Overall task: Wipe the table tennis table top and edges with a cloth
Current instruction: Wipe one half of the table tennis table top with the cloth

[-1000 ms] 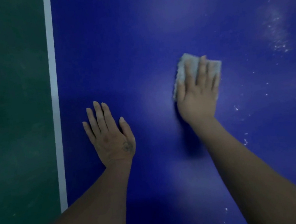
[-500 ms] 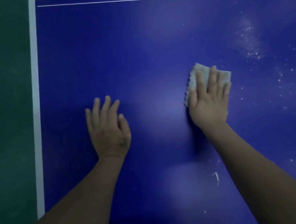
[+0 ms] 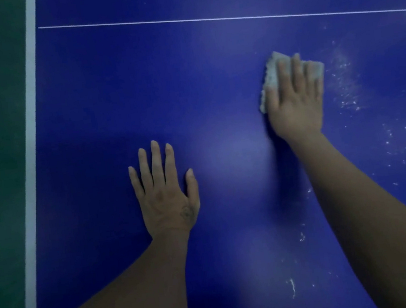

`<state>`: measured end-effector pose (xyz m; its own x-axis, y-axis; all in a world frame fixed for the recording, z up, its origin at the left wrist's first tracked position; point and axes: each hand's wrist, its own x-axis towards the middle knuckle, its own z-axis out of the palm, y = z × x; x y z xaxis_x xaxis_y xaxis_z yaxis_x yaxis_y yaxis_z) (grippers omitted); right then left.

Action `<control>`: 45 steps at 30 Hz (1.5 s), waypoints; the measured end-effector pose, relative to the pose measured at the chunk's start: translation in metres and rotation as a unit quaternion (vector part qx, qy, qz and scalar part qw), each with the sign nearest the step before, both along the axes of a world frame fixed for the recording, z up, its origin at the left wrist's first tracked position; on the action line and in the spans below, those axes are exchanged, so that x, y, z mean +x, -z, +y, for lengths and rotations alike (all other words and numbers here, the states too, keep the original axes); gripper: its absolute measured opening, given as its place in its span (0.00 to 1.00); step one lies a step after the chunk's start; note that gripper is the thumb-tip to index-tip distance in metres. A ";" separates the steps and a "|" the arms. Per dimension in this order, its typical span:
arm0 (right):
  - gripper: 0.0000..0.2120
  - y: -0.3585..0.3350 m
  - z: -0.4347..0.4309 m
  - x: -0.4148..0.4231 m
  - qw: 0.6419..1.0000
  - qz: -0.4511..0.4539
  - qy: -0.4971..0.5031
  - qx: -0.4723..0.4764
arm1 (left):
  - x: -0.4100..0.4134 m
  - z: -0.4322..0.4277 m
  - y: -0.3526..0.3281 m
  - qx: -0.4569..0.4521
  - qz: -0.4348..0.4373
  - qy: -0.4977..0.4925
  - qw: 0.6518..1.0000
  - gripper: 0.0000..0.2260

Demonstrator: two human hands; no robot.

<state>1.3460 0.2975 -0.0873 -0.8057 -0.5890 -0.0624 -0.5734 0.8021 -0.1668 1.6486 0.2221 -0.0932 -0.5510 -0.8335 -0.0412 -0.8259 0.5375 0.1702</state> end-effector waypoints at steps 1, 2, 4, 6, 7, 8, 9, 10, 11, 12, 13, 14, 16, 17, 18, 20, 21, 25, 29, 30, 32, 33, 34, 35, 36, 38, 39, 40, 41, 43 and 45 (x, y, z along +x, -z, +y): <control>0.31 -0.003 0.009 -0.004 1.000 -0.006 0.028 0.006 | 0.000 0.000 0.000 0.003 0.001 -0.001 1.000 0.31; 0.31 -0.004 0.013 -0.003 0.999 -0.006 0.047 0.011 | 0.000 -0.001 0.000 0.005 0.001 -0.002 1.000 0.31; 0.31 -0.006 0.003 0.012 0.999 0.003 0.043 0.017 | 0.000 -0.001 -0.001 0.007 -0.001 -0.003 1.000 0.31; 0.31 -0.005 -0.026 0.032 1.000 0.012 -0.007 0.011 | 0.000 -0.001 0.000 0.008 -0.003 -0.002 1.000 0.31; 0.31 -0.005 -0.046 0.041 0.999 0.009 -0.043 0.002 | -0.001 -0.001 0.000 0.006 -0.005 -0.002 1.000 0.31; 0.31 -0.005 -0.067 0.049 0.997 0.000 -0.078 -0.006 | -0.001 -0.002 0.000 0.004 -0.008 -0.001 1.000 0.31; 0.31 -0.006 -0.087 0.055 0.994 -0.011 -0.107 -0.011 | -0.001 -0.002 0.000 0.002 -0.010 -0.001 1.000 0.31; 0.32 -0.006 -0.105 0.060 0.991 -0.018 -0.131 -0.015 | -0.001 -0.002 0.001 -0.001 -0.013 -0.001 1.000 0.31; 0.32 -0.006 -0.117 0.061 0.988 -0.018 -0.149 -0.020 | -0.001 -0.002 0.002 -0.004 -0.015 -0.001 1.000 0.31; 0.32 -0.006 -0.125 0.057 0.986 -0.015 -0.163 -0.027 | -0.001 -0.002 0.002 -0.005 -0.015 -0.001 1.000 0.31; 0.32 -0.004 -0.128 0.050 0.985 -0.013 -0.171 -0.034 | -0.001 -0.002 0.002 -0.005 -0.015 0.000 1.000 0.31; 0.32 -0.002 -0.124 0.038 0.984 -0.012 -0.171 -0.040 | 0.000 -0.001 0.002 -0.002 -0.015 0.000 1.000 0.31; 0.32 0.001 -0.105 0.010 0.990 -0.009 -0.131 -0.044 | 0.000 -0.001 0.003 0.003 -0.014 0.001 1.000 0.31; 0.32 0.002 -0.090 -0.006 0.994 -0.007 -0.096 -0.042 | 0.000 -0.001 0.003 0.005 -0.014 0.000 1.000 0.31; 0.32 0.003 -0.072 -0.021 0.998 -0.005 -0.060 -0.034 | 0.000 -0.001 0.002 0.006 -0.012 0.000 1.000 0.31; 0.31 0.002 -0.030 -0.049 1.000 -0.007 0.005 -0.015 | 0.000 -0.001 0.002 0.009 -0.003 -0.001 1.000 0.30; 0.31 0.000 -0.009 -0.060 0.999 -0.010 0.038 -0.013 | -0.001 -0.001 0.002 0.011 0.000 -0.001 1.000 0.30; 0.32 -0.005 0.032 -0.063 0.989 -0.021 0.148 -0.009 | 0.000 -0.001 0.001 0.011 -0.005 -0.002 1.000 0.30; 0.32 -0.001 -0.016 -0.003 0.999 0.022 0.030 -0.002 | 0.000 -0.002 0.001 0.015 -0.014 0.000 1.000 0.31; 0.31 0.001 -0.035 0.015 1.000 0.026 -0.015 -0.006 | 0.000 -0.002 0.002 0.014 -0.014 0.001 1.000 0.31; 0.31 0.002 -0.072 0.043 0.995 0.029 -0.090 -0.022 | 0.001 -0.002 0.002 0.012 -0.009 0.003 1.000 0.31; 0.31 0.002 -0.086 0.049 0.992 0.031 -0.119 -0.032 | 0.001 -0.002 0.003 0.010 -0.008 0.003 1.000 0.30; 0.31 0.002 -0.097 0.047 0.989 0.031 -0.142 -0.039 | 0.001 -0.002 0.003 0.008 -0.009 0.003 1.000 0.30; 0.31 0.003 -0.104 0.038 0.986 0.028 -0.160 -0.041 | 0.001 -0.002 0.004 0.006 -0.011 0.003 1.000 0.30; 0.31 0.003 -0.107 0.023 0.985 0.023 -0.168 -0.042 | 0.001 -0.002 0.004 0.006 -0.012 0.002 1.000 0.31; 0.31 0.004 -0.100 -0.014 0.988 0.018 -0.146 -0.044 | 0.001 -0.002 0.004 0.009 -0.006 0.000 1.000 0.31; 0.31 0.004 -0.092 -0.035 0.992 0.020 -0.120 -0.042 | 0.001 -0.002 0.003 0.010 -0.004 0.000 1.000 0.31; 0.31 0.005 -0.080 -0.056 0.995 0.023 -0.089 -0.034 | 0.001 -0.001 0.003 0.010 -0.003 0.000 1.000 0.30; 0.32 0.005 -0.065 -0.076 0.998 0.026 -0.056 -0.026 | 0.000 -0.001 0.003 0.009 -0.004 0.001 1.000 0.30; 0.33 0.005 -0.031 -0.106 0.999 0.025 0.013 -0.019 | 0.000 -0.001 0.002 0.006 -0.005 0.001 1.000 0.30; 0.33 0.003 -0.005 -0.117 0.997 0.019 0.069 -0.016 | 0.000 -0.001 0.002 0.005 -0.004 0.001 1.000 0.30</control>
